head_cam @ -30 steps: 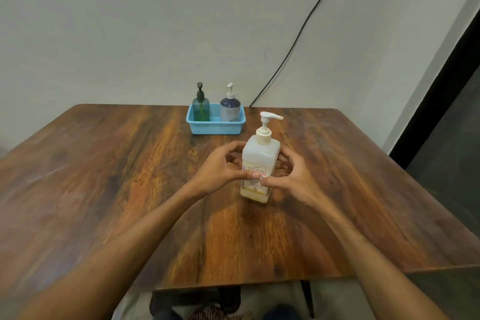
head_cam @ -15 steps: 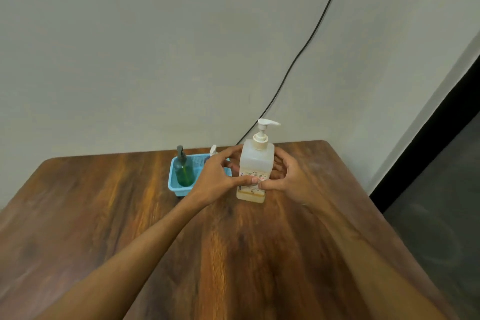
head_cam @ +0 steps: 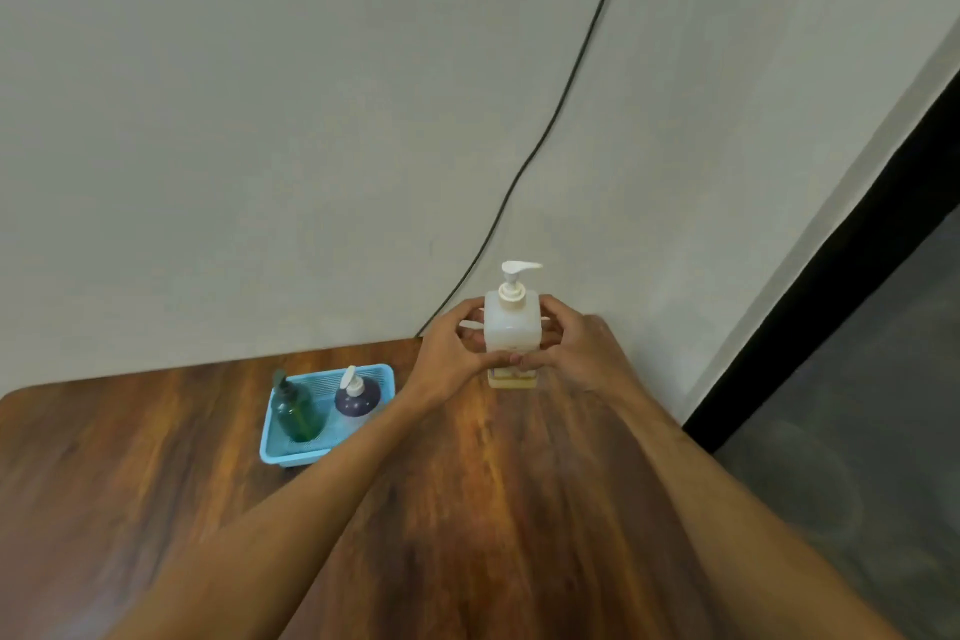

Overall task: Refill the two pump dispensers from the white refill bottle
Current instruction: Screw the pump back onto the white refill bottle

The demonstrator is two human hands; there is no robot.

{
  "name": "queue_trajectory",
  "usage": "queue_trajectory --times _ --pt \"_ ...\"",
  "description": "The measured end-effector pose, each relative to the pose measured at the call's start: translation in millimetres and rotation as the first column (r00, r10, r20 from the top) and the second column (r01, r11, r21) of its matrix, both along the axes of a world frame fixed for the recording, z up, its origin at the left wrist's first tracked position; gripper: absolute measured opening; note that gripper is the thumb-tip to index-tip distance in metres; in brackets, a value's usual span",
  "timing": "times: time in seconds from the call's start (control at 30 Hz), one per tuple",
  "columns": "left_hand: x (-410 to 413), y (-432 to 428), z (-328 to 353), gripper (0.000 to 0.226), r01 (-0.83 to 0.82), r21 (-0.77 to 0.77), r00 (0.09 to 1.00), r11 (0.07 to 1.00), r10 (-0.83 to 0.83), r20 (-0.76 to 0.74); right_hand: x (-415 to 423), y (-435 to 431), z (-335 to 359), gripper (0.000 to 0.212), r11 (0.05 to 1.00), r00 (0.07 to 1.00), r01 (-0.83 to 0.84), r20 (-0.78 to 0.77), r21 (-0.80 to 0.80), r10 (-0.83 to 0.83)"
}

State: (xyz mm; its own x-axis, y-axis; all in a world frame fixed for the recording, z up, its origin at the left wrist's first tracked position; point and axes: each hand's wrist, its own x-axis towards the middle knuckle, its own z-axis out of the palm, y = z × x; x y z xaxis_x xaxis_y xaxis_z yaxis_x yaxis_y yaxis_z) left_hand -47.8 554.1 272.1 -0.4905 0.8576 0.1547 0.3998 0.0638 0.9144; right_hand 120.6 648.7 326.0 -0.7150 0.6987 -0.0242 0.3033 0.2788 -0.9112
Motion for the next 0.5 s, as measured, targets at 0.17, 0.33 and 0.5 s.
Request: queue_trajectory --times 0.17,0.33,0.5 --pt "17 74 -24 0.079 -0.026 -0.020 1.000 0.999 0.026 0.017 4 77 -36 0.073 0.999 0.999 0.028 0.039 -0.031 -0.027" --pt "24 130 -73 0.077 -0.063 -0.086 0.997 0.994 0.067 0.042 6 129 -82 0.069 0.998 0.995 0.051 0.090 -0.046 -0.047" --pt "34 164 -120 0.073 -0.083 -0.131 0.995 0.988 0.089 0.046 8 154 -119 0.060 0.996 0.983 0.087 0.163 -0.015 -0.083"
